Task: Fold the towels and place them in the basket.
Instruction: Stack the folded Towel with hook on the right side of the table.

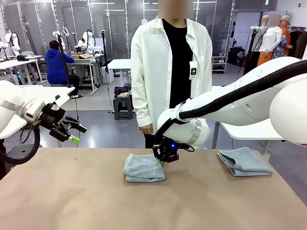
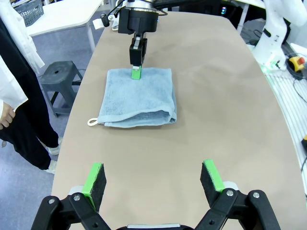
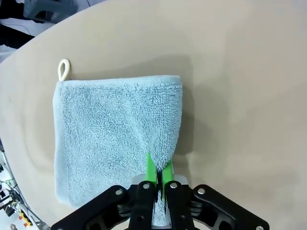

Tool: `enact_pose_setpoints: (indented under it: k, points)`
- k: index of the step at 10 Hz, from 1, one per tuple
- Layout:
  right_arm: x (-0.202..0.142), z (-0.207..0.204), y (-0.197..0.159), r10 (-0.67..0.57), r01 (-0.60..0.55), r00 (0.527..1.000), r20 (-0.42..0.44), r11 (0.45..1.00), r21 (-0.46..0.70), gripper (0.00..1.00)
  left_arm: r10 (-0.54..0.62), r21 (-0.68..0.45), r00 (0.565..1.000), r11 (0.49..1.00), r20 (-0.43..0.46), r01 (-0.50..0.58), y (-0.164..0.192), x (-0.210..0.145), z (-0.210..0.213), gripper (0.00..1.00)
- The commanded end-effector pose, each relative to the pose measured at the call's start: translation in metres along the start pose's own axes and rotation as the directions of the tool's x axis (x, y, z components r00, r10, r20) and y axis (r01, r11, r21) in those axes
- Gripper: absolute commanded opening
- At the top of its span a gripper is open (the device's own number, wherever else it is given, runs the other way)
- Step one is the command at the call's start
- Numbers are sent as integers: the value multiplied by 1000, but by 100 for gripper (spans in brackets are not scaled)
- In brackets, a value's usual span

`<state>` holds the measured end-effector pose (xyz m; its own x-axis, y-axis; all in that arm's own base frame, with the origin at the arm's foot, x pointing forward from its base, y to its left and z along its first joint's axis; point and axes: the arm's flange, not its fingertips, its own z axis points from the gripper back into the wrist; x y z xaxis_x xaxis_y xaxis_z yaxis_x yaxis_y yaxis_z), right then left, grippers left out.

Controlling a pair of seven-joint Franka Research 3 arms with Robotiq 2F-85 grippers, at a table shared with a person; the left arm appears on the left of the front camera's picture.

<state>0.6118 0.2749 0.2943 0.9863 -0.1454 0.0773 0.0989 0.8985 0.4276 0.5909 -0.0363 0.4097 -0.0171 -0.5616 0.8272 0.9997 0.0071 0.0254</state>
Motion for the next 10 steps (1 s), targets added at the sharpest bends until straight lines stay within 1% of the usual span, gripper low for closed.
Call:
enact_pose_setpoints:
  k: [1,2,3,4,5,6,7,9,10]
  points:
    - [-1,-1,-1,3,-3,1000,3,1000,-1,0,-2,1,1000,1000,0,2,-1,1,1,100]
    - [-1,-1,-1,3,-3,1000,3,1000,-1,0,-2,1,1000,1000,0,2,-1,1,1,100]
    - [0,0,0,0,0,1000,-1,1000,-1,5,-2,1,1000,1000,0,2,-1,1,1,100]
    - [3,10,-4,12,-12,1000,23,1000,-4,5,-2,1,1000,1000,0,2,-1,1,1,100]
    - [8,32,-10,13,-14,999,33,1000,8,5,-2,1,1000,1000,0,2,-1,1,1,100]
    - [12,58,-19,33,-33,999,22,999,11,5,-2,1,1000,1000,0,2,-1,1,1,100]
    - [17,92,-32,70,-70,997,36,998,-2,5,-2,1,1000,1000,0,2,-1,1,1,100]
    - [20,164,-63,80,-78,993,86,997,-26,5,-2,1,1000,1000,0,2,-1,1,1,100]
    - [20,196,-78,106,-104,991,78,994,-31,5,-2,1,1000,1000,0,2,-1,1,1,100]
